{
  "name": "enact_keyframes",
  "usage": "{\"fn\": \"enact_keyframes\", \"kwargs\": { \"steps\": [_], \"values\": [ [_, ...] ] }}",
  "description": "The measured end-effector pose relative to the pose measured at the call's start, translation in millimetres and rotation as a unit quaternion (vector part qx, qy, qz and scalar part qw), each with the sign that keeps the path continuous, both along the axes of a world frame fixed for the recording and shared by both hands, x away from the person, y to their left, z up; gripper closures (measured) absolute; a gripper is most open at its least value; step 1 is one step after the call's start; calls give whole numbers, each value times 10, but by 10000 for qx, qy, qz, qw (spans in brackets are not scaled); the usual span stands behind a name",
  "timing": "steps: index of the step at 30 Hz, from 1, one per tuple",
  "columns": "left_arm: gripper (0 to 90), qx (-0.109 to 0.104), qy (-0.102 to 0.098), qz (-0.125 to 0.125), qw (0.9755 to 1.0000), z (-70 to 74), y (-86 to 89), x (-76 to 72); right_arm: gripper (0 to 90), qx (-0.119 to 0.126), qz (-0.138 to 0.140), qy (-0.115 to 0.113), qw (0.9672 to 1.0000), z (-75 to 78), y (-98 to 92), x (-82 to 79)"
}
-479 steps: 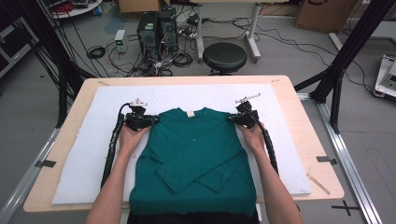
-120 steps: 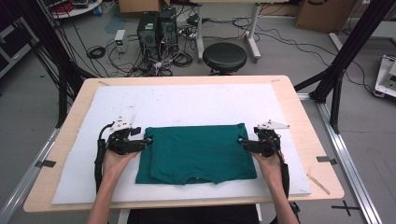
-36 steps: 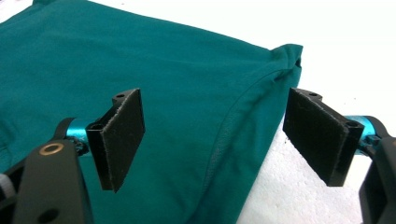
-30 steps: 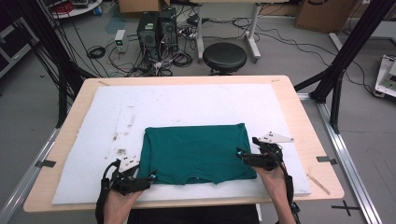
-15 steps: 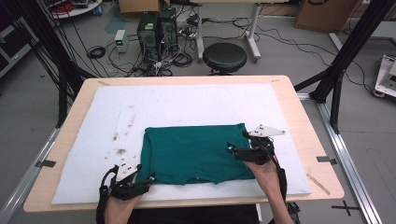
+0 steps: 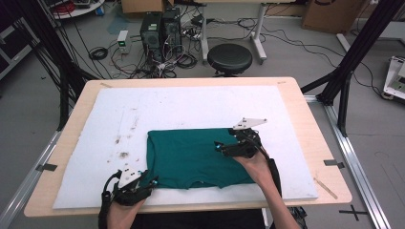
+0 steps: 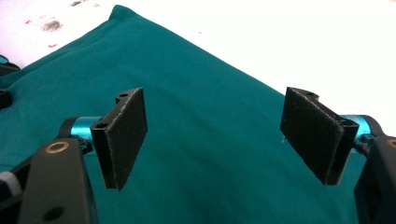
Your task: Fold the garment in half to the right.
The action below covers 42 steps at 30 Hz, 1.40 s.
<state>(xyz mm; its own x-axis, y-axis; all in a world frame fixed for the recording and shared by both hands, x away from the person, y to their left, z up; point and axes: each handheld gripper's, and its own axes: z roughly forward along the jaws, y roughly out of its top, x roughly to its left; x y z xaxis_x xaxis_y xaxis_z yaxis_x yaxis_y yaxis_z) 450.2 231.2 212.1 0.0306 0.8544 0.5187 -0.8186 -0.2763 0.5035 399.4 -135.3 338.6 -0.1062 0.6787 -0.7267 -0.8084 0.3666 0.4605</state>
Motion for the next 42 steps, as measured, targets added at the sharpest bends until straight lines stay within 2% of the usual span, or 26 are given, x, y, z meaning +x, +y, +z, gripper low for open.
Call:
{"fn": "enact_keyframes", "kwargs": {
  "steps": [2,6,15,17,24,30,35,42],
  "values": [
    [594,6,1,-17,10000,1,4,2,234,-15,-51,-7,10000,34,60,-3],
    [643,42,-19,-45,10000,3,14,8,239,-81,25,222,9997,106,176,-2],
    [765,175,-50,-73,9998,1,11,16,238,-251,61,502,9984,295,519,-12],
    [782,196,-42,-80,9998,4,17,16,239,-282,149,620,9976,343,591,-14],
    [819,228,-38,-101,9997,6,15,18,239,-440,132,866,9952,522,890,1],
    [827,235,-40,-99,9997,6,15,19,242,-586,-67,857,9946,626,1172,11],
    [831,242,-15,-137,9996,10,20,19,246,-694,-176,966,9927,688,1431,38],
    [831,230,-46,-121,9997,4,15,23,257,-861,-256,1074,9902,764,1696,106]
  ]
}}
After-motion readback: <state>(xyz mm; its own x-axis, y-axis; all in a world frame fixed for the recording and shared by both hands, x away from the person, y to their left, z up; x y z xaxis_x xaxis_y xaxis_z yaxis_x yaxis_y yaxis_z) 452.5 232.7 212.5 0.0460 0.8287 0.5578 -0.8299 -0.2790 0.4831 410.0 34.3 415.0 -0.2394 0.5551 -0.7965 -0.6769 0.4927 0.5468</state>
